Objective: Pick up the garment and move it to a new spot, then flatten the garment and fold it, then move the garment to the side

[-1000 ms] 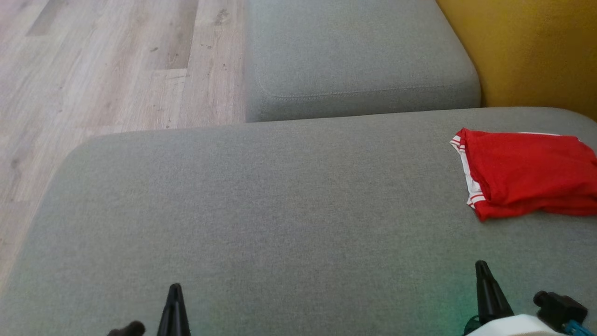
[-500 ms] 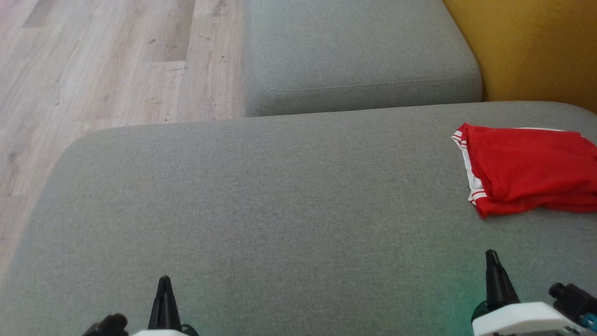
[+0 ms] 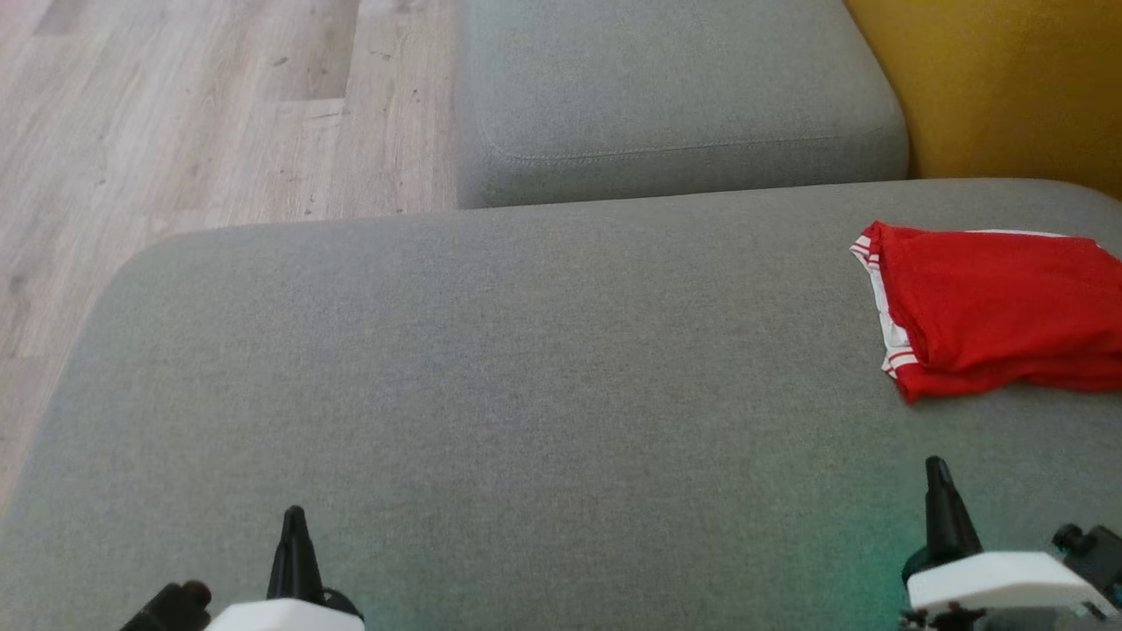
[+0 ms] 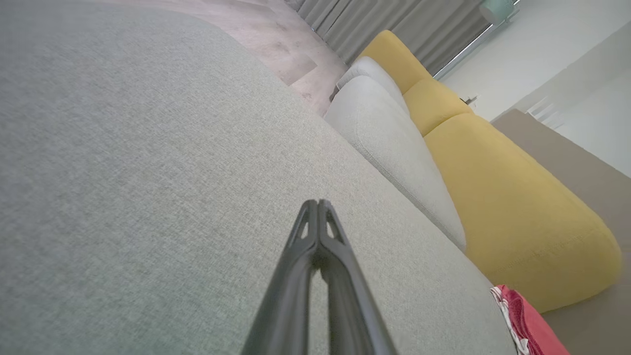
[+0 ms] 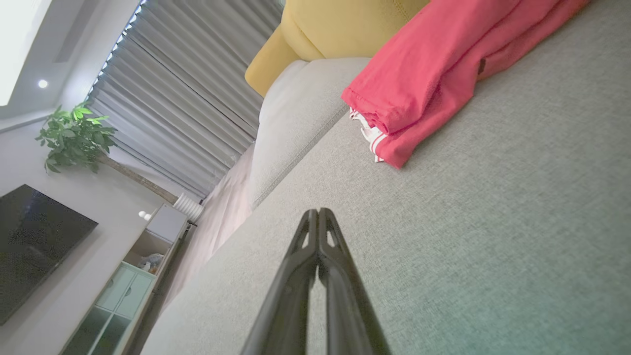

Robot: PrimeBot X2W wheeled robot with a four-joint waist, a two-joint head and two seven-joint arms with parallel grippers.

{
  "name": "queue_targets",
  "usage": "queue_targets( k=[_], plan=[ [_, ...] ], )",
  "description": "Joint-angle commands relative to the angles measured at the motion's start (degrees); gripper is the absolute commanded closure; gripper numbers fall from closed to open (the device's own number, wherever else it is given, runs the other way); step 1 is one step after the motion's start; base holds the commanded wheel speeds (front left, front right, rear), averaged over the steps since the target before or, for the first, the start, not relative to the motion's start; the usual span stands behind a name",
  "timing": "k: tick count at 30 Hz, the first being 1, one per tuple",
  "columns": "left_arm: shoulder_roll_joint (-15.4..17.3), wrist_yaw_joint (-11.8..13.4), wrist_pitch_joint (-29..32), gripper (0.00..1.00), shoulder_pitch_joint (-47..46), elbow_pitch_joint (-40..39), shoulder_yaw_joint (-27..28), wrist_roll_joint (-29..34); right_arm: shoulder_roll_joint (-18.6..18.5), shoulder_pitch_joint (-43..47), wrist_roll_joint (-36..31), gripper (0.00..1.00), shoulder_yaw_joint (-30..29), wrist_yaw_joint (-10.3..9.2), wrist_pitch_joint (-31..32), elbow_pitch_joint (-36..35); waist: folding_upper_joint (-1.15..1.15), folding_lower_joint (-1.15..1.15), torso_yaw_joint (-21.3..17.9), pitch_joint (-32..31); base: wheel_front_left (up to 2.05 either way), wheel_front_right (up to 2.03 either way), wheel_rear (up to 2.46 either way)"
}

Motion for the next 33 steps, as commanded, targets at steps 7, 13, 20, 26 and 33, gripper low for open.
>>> queue_targets(
  k=[7,13,20,26,33],
  plan=[
    [0.7,-1.6,1.2,1.0,-4.2,-1.4,3.0,-5.7,-0.2,-4.6,6.1,1.0,-0.5,0.23,1.4,-2.3,0.0,0.0,0.0,0.6,0.0,0.0,0.0],
    [0.7,-2.4,2.2,1.0,-5.0,-1.3,4.0,-9.7,-0.2,-5.4,10.2,1.0,-1.0,0.24,2.4,-2.4,0.0,0.0,-0.1,1.1,0.0,0.0,0.0],
    [0.7,-3.3,3.3,1.0,-5.9,-1.2,5.3,-14.3,-0.2,-6.2,15.0,1.0,-1.6,0.27,3.5,-2.6,0.0,0.0,-0.1,1.7,0.0,0.0,0.0],
    [0.7,-4.1,4.3,1.0,-6.7,-1.2,6.4,-18.3,-0.2,-7.0,19.1,1.0,-2.1,0.29,4.5,-2.7,0.0,-0.01,-0.1,2.1,0.0,0.0,0.0],
    [0.7,-5.1,5.5,1.0,-7.6,-1.1,7.7,-22.8,-0.3,-7.9,23.9,1.0,-2.7,0.31,5.7,-2.9,0.0,-0.01,-0.2,2.7,0.0,0.0,0.0]
  ],
)
